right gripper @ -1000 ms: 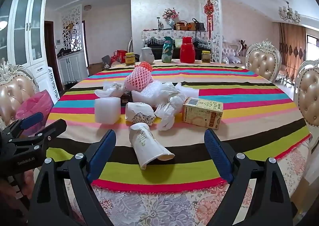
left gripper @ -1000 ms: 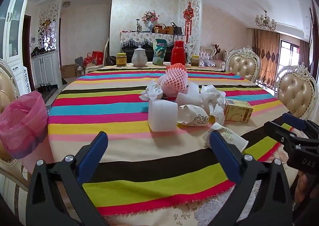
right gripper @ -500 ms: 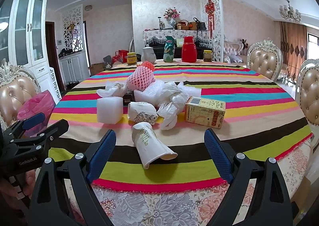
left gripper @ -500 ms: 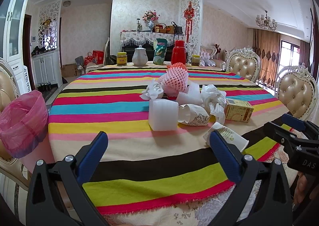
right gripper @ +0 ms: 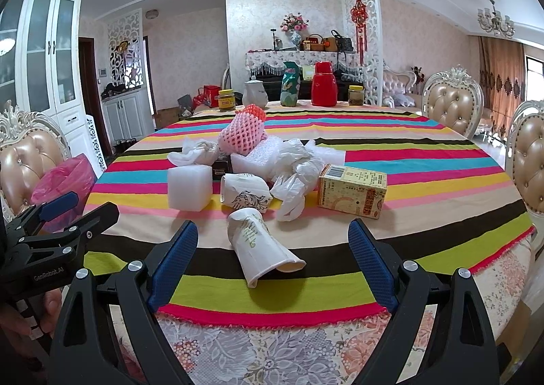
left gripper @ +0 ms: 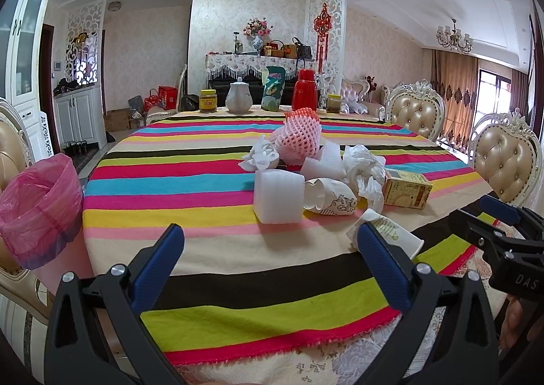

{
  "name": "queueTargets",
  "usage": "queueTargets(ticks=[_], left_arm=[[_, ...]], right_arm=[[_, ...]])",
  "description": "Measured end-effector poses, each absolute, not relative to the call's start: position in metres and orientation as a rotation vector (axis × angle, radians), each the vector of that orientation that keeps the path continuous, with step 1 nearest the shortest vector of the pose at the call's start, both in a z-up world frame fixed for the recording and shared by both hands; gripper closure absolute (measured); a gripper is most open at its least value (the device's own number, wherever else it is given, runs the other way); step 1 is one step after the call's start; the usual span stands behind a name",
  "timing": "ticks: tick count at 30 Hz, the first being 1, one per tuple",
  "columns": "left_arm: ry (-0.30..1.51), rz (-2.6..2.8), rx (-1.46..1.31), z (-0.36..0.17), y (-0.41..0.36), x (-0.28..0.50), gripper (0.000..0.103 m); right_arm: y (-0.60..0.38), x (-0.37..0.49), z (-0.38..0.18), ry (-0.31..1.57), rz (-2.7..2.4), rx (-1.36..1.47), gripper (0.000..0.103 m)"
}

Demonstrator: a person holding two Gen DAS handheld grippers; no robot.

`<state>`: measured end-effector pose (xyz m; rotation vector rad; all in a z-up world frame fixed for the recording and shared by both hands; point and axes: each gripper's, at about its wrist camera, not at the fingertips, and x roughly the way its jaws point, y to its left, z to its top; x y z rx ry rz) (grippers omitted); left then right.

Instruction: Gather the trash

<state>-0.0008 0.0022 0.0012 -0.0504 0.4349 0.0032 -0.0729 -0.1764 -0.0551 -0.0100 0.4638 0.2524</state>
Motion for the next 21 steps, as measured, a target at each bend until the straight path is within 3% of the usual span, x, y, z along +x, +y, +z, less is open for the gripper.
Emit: queueTargets(ticks=[21], left_arm=[[0.432,0.001,-0.050,0.0014,0.0035,-0.0014,0.004]], right_arm=[[-0.1724,-0.0738,-0.0556,0.461,0.266,-0.012,0.018]])
